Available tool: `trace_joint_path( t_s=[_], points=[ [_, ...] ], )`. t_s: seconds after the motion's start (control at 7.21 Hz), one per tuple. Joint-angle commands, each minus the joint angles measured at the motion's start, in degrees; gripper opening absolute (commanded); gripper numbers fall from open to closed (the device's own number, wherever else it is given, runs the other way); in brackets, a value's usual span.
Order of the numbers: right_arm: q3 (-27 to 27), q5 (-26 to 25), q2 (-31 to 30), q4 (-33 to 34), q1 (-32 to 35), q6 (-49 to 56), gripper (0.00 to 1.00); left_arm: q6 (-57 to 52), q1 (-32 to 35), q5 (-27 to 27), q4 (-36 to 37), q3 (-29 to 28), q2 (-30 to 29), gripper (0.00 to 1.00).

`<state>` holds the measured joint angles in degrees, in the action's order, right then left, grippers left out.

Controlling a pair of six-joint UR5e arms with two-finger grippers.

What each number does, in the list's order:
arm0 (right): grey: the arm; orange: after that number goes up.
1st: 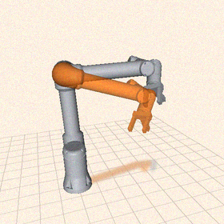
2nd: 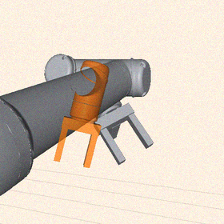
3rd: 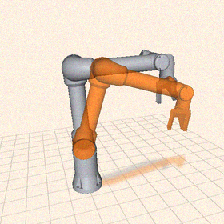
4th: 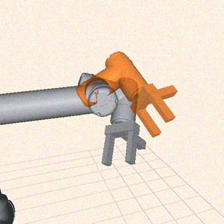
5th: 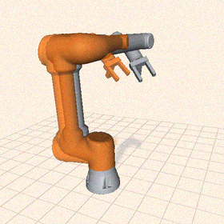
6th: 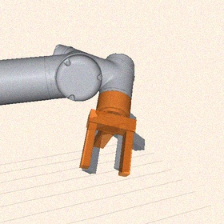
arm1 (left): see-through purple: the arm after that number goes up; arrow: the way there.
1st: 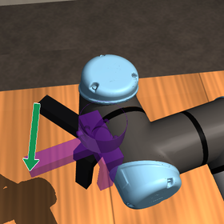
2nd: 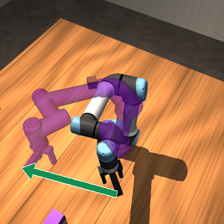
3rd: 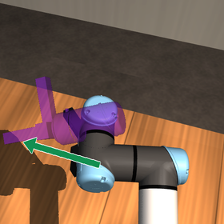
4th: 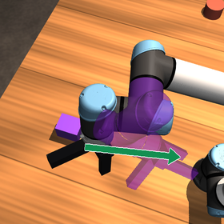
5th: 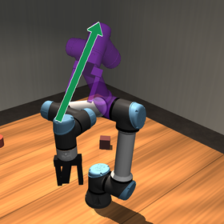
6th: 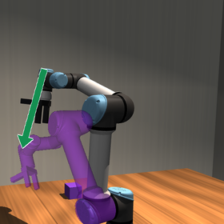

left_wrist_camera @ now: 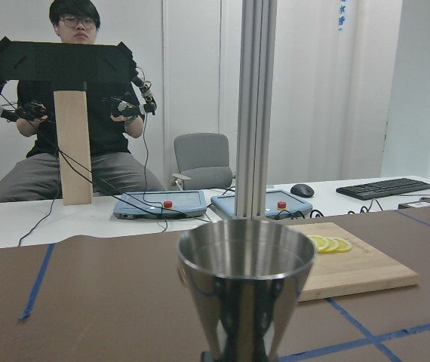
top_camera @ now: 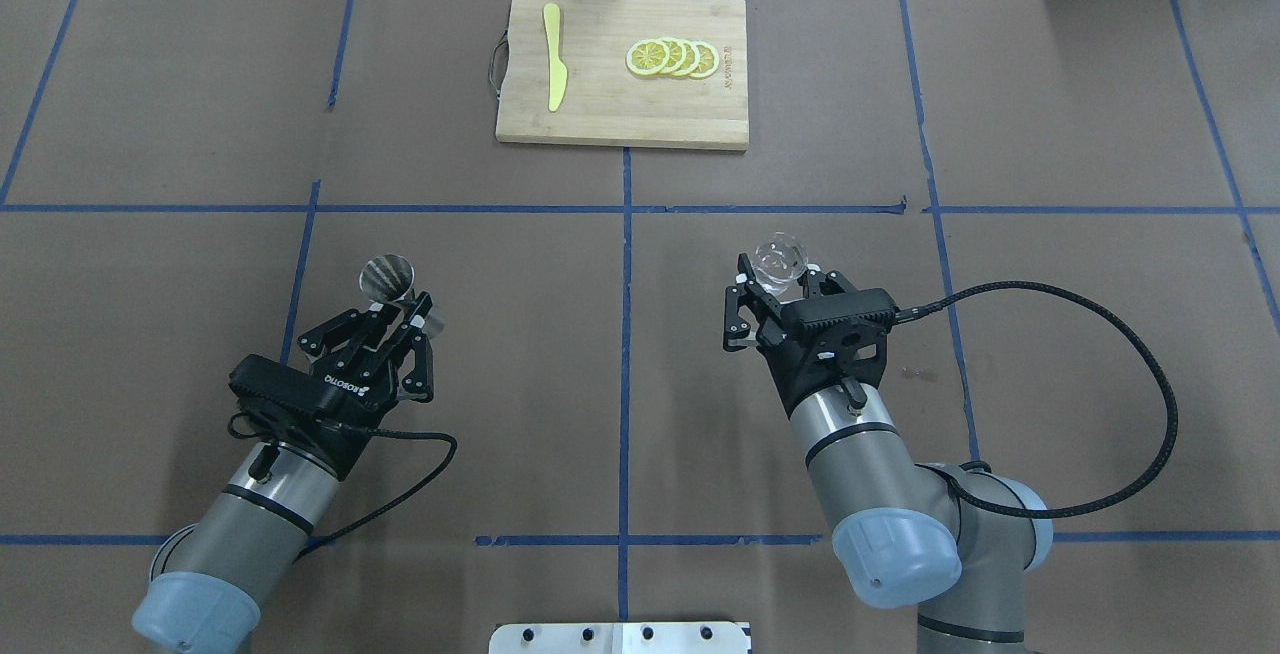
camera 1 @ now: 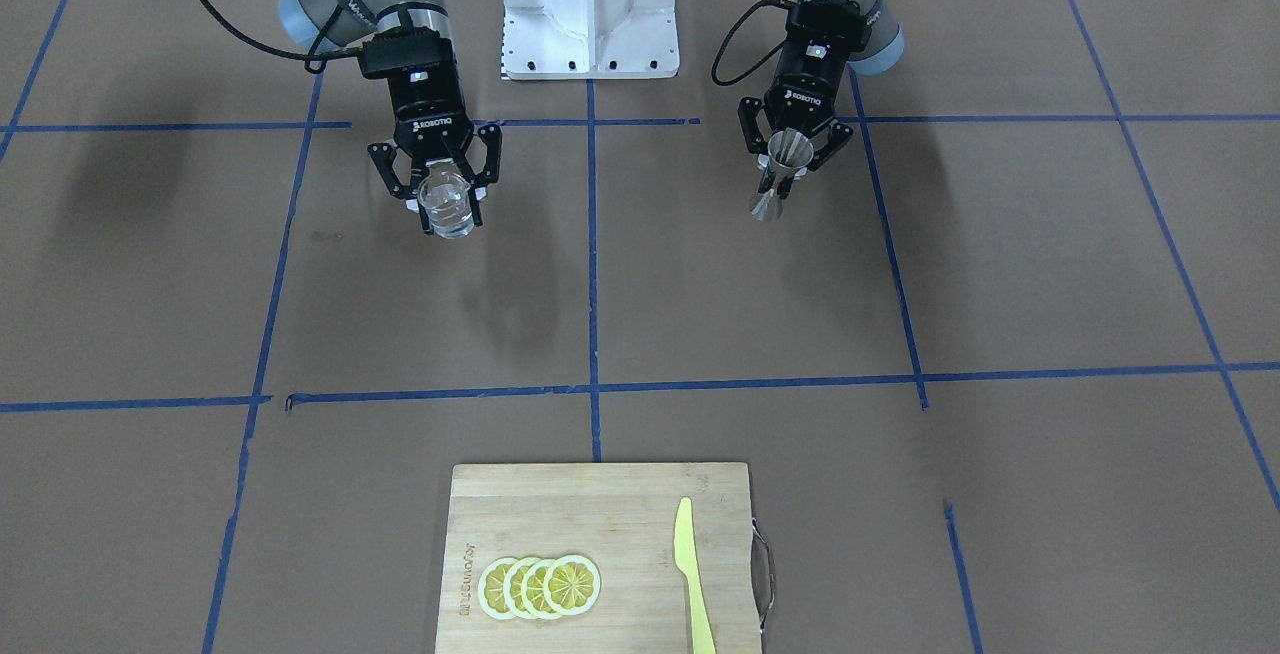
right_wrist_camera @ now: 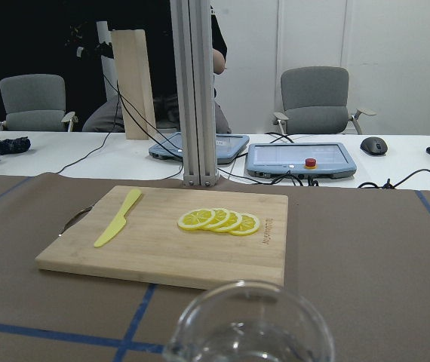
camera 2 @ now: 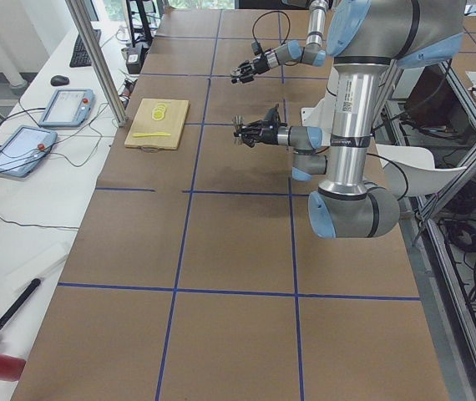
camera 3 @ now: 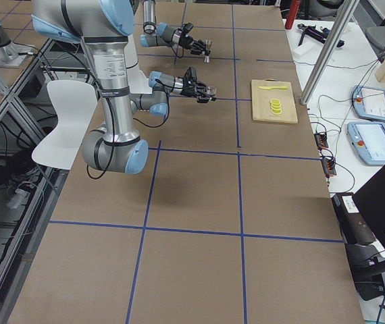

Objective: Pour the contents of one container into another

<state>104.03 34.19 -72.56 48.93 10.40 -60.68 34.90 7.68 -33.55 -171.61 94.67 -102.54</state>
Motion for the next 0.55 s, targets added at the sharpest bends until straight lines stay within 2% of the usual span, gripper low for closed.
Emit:
trace_joint_path(
  t_s=[0.0,0.14,0.28,0.42],
  points=[
    [3.6,0.3,2.9,6.8,-0.2,0.2,0.15,-4.6,4.2,-11.6,2.2,-0.7,-4.6,0.00],
    [3.8,0.3,3.8,7.3,-0.8,0.2,0.15,-5.3,5.2,-13.7,4.3,-3.1,-8.1,0.00],
    [4.2,0.3,4.1,7.3,-1.2,0.6,0.15,-9.1,6.5,-17.6,4.3,-5.1,-8.9,0.00],
    [5.6,0.3,4.1,7.3,-1.6,1.8,0.15,-11.6,9.0,-23.9,3.9,-5.1,-10.6,0.00]
  ],
)
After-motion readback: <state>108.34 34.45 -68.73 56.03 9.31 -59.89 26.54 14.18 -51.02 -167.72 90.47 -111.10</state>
